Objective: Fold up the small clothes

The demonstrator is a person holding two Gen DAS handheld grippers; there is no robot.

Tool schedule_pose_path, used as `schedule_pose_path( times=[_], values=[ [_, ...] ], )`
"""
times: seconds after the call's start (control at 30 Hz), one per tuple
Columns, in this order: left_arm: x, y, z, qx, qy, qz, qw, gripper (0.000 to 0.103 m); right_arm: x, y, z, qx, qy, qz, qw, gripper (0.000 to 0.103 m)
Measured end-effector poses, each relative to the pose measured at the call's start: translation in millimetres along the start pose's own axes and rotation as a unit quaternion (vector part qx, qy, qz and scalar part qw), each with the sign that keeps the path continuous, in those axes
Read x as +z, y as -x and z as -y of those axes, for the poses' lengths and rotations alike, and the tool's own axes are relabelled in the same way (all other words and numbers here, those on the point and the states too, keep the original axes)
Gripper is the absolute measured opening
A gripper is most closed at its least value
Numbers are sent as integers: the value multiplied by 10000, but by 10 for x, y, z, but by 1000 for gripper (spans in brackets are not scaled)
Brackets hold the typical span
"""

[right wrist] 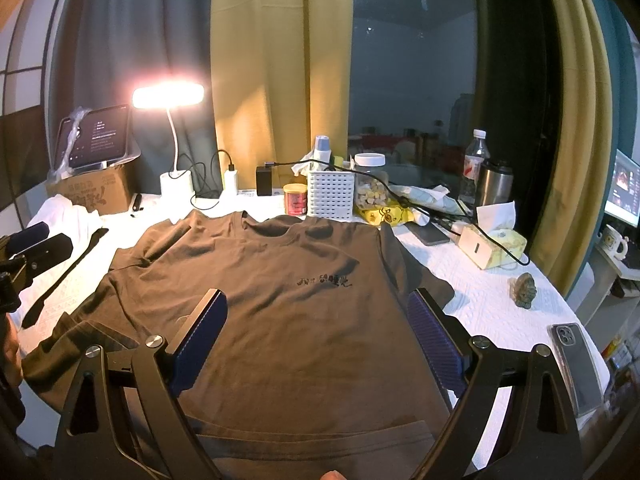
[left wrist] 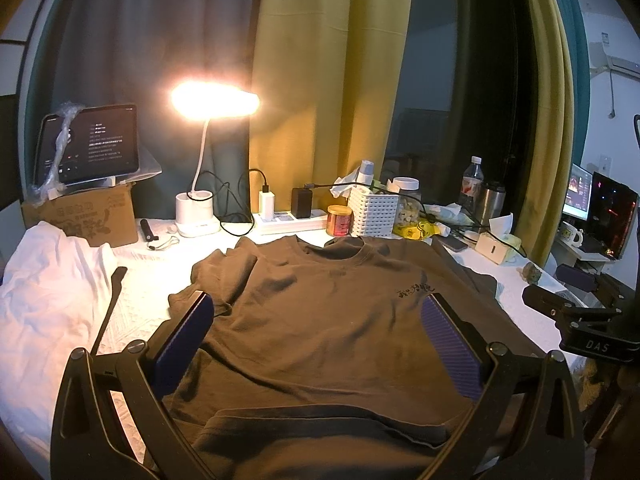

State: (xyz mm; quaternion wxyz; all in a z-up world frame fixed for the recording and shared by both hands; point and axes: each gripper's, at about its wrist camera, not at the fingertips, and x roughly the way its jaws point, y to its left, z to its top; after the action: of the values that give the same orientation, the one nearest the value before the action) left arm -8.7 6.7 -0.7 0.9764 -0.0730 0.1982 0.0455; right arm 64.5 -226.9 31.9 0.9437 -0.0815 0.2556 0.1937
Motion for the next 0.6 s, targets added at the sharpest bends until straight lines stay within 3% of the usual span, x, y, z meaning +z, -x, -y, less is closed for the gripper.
schedule_pose_path(
  times=[0.6],
  values=[
    [25,-1,-22,35,11,-7,10000,102,2,2,-6,-3,9,-5,10000,93]
  ],
)
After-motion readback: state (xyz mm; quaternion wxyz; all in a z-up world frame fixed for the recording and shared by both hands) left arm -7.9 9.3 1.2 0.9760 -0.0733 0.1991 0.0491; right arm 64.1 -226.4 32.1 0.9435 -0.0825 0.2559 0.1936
